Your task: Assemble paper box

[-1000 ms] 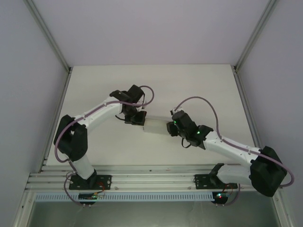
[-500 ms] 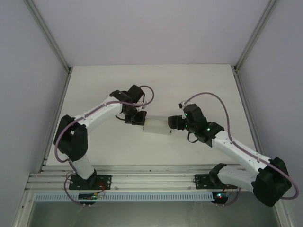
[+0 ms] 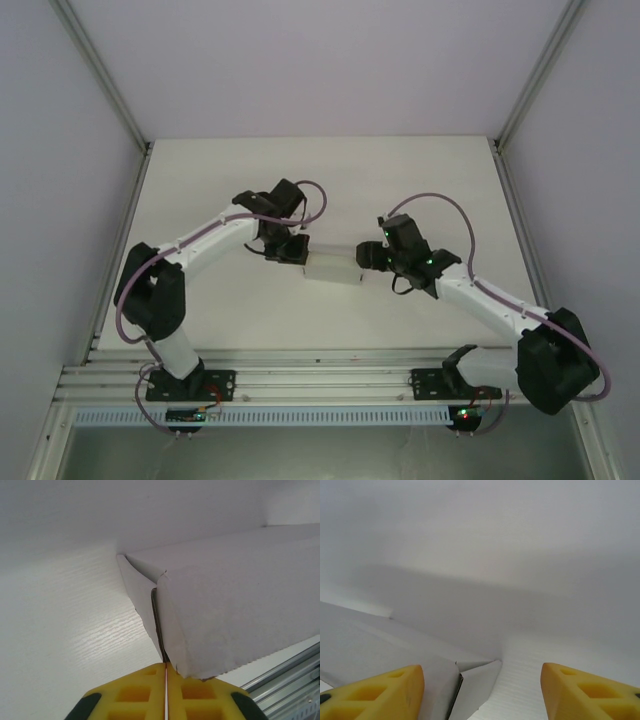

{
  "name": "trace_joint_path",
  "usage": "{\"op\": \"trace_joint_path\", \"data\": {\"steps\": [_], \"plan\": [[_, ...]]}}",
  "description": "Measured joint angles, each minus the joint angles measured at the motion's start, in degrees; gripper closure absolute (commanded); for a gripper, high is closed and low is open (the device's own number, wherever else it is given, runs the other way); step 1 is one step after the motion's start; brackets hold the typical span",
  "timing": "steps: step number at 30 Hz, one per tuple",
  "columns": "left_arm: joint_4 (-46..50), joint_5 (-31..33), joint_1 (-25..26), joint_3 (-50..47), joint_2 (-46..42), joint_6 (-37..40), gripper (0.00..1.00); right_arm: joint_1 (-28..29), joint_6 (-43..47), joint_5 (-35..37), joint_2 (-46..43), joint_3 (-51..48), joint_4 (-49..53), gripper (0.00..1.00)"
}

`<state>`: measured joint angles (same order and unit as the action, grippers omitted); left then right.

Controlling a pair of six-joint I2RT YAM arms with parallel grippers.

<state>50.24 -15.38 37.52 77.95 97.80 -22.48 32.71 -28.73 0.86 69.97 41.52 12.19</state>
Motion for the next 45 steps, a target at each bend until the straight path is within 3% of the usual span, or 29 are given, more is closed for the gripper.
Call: {"op": "trace_joint_path", "data": {"steps": [9,11,13,14,18,26,32,35,38,45], "plan": [[0.9,0.44,0.28,2.45,-5.2,1.55,0.6,0.59,-4.33,-0.7,-1.18,-3.32,-4.72,0.46],[0.7,0.46,0.33,3.19,-7.43,1.53,0.49,0.59,-4.79,-0.7,-1.2,-3.37,-4.9,0.46],[0.44,0.68,0.31,3.32,-9.51,1.7,0.31,0.59,-4.96,-0.7,-1.2,-3.41,-4.92,0.46],[0.31,0.87,0.15,3.32,-10.12,1.38,0.28,0.61,-4.96,-0.7,-1.2,-3.39,-4.94,0.47],[-2.4,0.37,-2.14,2.38,-10.36,0.07,0.24,0.7,-5.16,-0.7,-1.2,-3.41,-4.94,0.47],[-9.9,-4.31,-6.54,-2.8,-4.96,-1.64,0.29,0.7,-5.38,-0.76,-1.18,-3.52,-5.03,0.47],[-15.89,-10.16,-7.06,-9.33,-2.75,-3.87,0.46,0.7,-5.44,-1.31,-0.42,-3.89,-5.75,0.48],[-20.15,-13.0,-7.32,-11.91,-2.86,-5.18,0.55,0.7,-5.66,-1.77,0.26,-4.09,-6.49,0.53],[-25.14,-15.32,-7.61,-15.67,-4.28,-6.6,0.59,0.7,-5.88,-2.21,0.31,-4.59,-7.61,0.53],[-35.15,-19.04,-8.31,-22.05,-6.78,-9.18,0.92,0.7,-6.36,-3.5,0.15,-8.15,-13.79,0.68]]}}
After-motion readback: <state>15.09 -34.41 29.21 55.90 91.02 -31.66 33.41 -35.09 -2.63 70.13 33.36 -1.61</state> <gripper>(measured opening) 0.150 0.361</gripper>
